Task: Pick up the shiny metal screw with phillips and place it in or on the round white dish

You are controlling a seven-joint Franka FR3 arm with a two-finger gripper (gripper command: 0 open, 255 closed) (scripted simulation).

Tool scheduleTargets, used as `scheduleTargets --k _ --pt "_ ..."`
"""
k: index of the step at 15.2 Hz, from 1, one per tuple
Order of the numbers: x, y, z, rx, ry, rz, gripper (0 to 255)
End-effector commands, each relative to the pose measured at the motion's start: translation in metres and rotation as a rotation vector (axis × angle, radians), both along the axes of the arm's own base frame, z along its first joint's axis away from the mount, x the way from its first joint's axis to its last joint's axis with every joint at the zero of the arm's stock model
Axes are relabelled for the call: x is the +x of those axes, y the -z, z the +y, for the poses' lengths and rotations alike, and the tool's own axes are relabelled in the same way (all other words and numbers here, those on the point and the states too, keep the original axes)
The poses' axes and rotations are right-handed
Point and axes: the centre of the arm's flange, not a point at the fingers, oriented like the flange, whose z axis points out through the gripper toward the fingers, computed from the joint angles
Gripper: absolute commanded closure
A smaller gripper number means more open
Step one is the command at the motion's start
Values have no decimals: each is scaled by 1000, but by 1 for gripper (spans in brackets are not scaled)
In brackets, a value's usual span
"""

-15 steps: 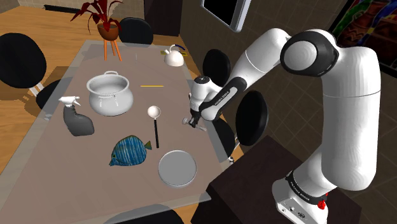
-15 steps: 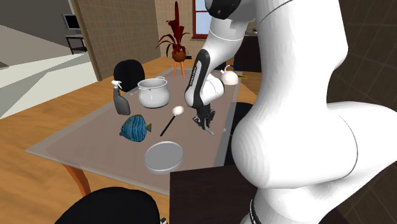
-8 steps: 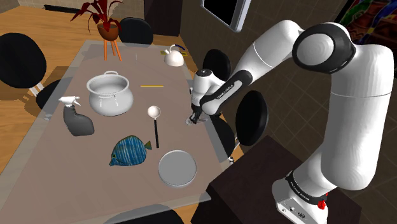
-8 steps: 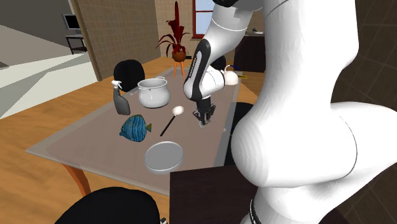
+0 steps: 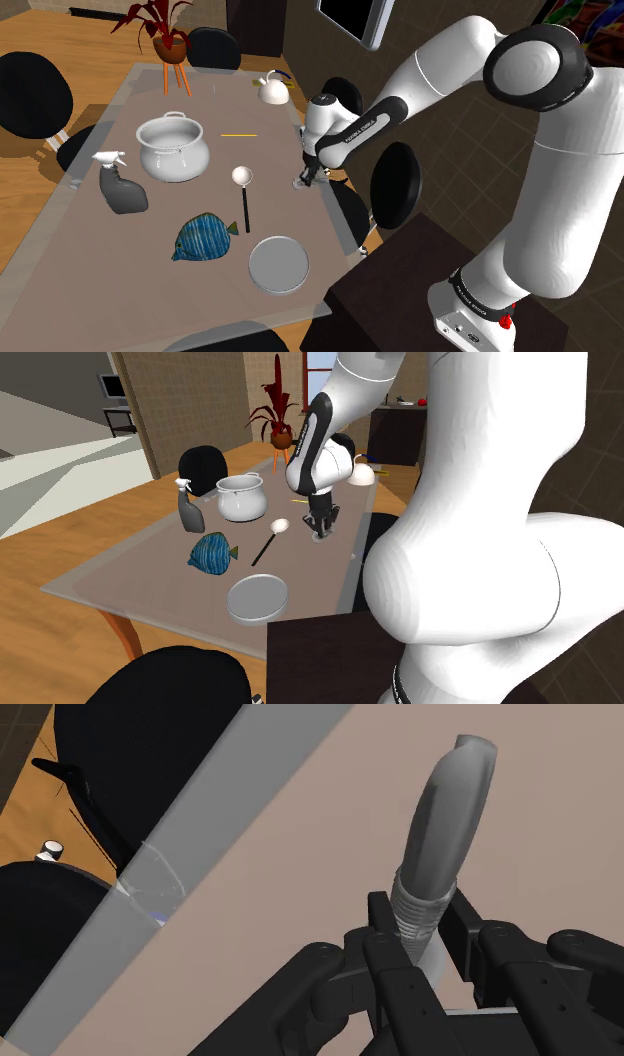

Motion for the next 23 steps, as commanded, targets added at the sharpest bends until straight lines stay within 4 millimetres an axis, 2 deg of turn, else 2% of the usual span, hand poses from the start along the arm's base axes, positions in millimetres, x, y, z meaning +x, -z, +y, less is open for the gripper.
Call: scheduleTargets --k 1,22,23 --pt "0 -10 1 0 0 0 255" --pt "-157 -17 229 0 0 0 255" --pt "-159 -17 233 0 0 0 255"
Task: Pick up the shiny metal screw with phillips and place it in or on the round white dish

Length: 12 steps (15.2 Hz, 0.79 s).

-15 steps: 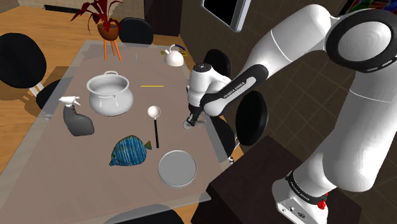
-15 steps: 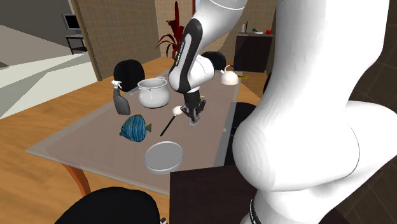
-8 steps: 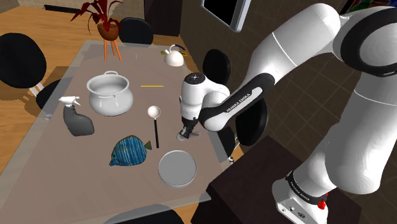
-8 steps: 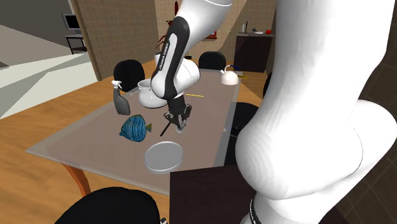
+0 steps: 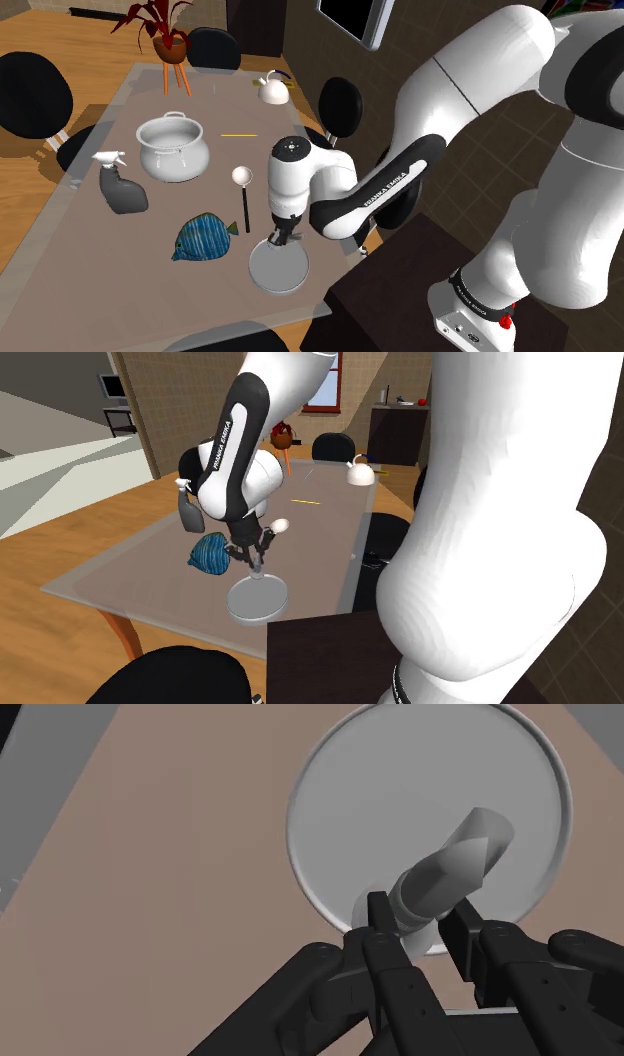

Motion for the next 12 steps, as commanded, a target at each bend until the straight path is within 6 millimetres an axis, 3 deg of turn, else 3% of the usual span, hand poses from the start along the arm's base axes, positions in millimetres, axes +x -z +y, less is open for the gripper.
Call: scheduleTargets --k 1,12 --pt "-5 4 7 0 1 0 255" --pt "-5 62 7 0 1 0 255"
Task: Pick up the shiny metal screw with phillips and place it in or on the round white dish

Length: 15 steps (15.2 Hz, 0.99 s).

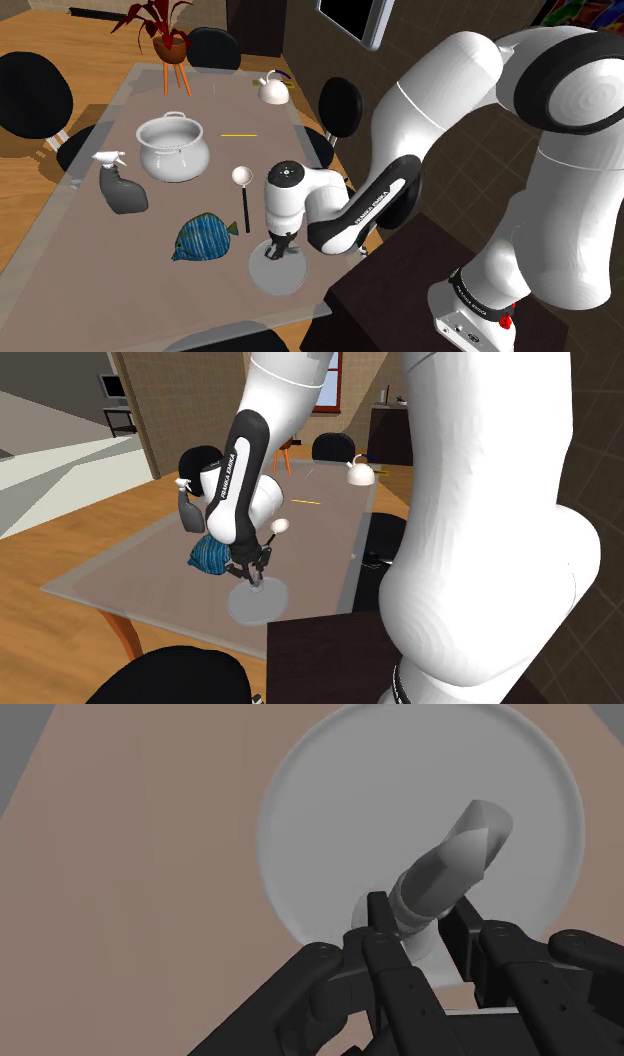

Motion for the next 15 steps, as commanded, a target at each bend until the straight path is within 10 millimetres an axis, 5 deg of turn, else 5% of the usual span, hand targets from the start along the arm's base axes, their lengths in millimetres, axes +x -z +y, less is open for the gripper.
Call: scheduleTargets --k 1,10,11,15 --pt "0 12 0 -1 0 1 255" --pt "0 21 0 -1 0 1 255" --pt "-1 21 -1 -1 0 1 0" --pt "-1 20 -1 -1 0 1 0"
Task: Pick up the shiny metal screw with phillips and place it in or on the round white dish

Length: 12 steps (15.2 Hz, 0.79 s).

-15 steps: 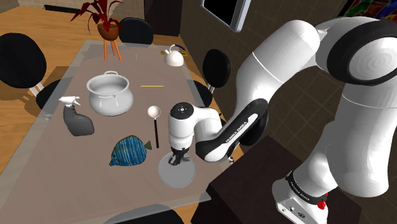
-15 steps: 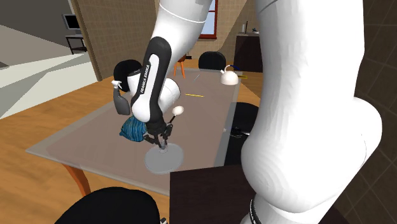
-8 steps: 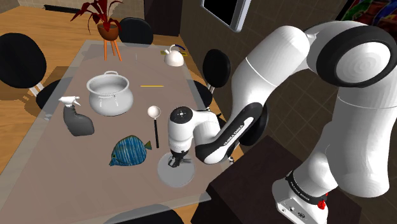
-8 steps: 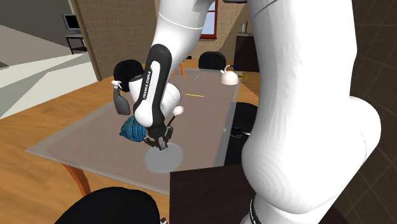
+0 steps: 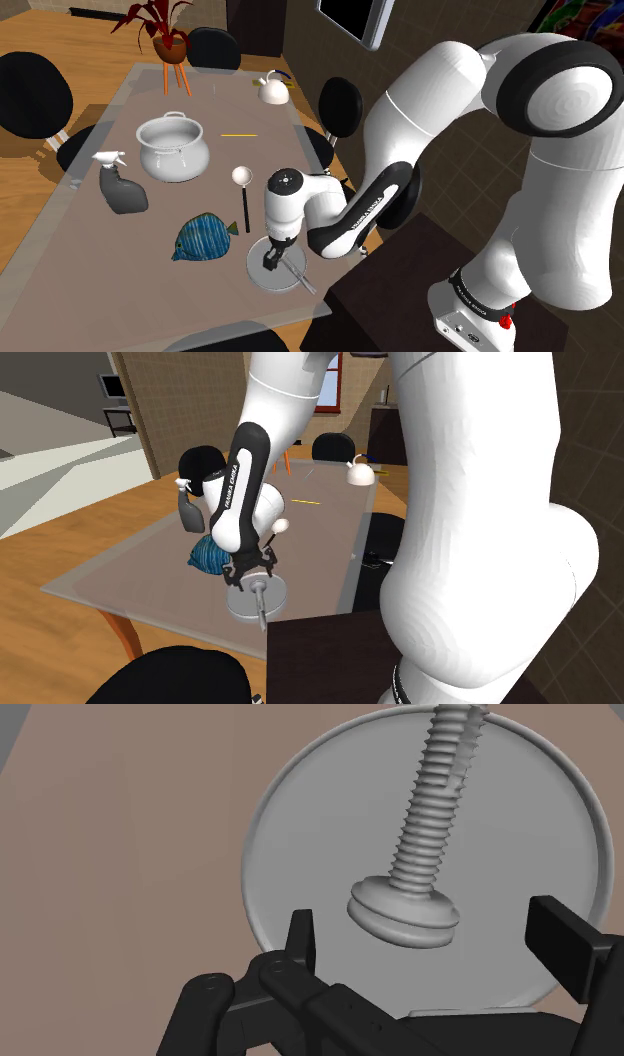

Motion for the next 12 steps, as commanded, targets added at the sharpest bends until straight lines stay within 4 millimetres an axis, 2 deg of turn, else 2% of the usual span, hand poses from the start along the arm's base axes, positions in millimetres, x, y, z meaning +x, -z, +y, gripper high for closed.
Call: scheduleTargets --k 1,5,12 --pt "0 1 0 0 0 0 0" --pt "-3 -49 7 0 0 0 0" --pt "-3 -49 7 0 0 0 0"
